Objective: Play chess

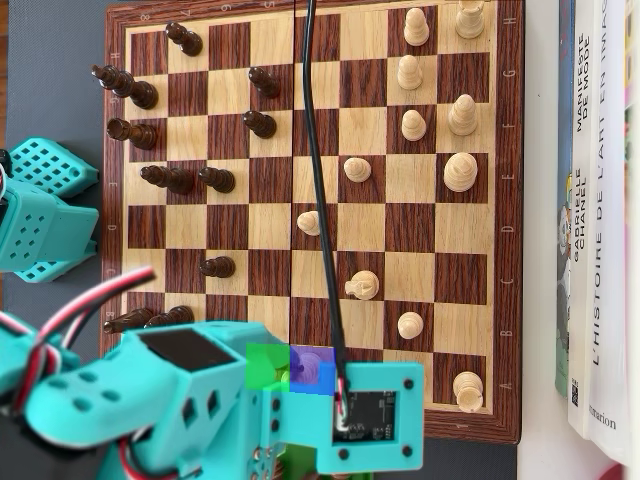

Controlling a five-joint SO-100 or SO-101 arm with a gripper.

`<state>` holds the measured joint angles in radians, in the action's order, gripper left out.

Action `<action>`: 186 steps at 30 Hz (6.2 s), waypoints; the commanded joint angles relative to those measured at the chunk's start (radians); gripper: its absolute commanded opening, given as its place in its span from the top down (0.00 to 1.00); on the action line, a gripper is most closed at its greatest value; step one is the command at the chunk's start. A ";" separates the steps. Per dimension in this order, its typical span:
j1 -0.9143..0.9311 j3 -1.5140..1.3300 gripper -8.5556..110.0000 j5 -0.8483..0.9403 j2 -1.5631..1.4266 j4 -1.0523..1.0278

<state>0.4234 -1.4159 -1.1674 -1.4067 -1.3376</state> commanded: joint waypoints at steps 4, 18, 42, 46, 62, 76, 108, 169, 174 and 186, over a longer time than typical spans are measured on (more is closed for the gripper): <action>0.009 0.044 0.78 0.003 -0.003 0.003; 0.000 0.035 0.78 0.003 -0.002 0.009; -0.020 0.009 0.78 -0.006 0.006 0.011; -0.020 0.009 0.78 0.002 0.048 0.028; -0.015 0.012 0.82 0.000 0.034 0.029; -0.011 0.012 0.83 0.002 0.034 0.029; -0.006 -0.123 0.85 0.002 -0.150 0.031; 0.080 -0.253 0.83 0.037 -0.153 0.075; 0.078 -0.253 0.82 0.037 -0.153 0.075; 0.077 -0.250 0.79 0.038 -0.160 0.078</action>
<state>0.5016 -1.6736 -1.1351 -1.5539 -1.2655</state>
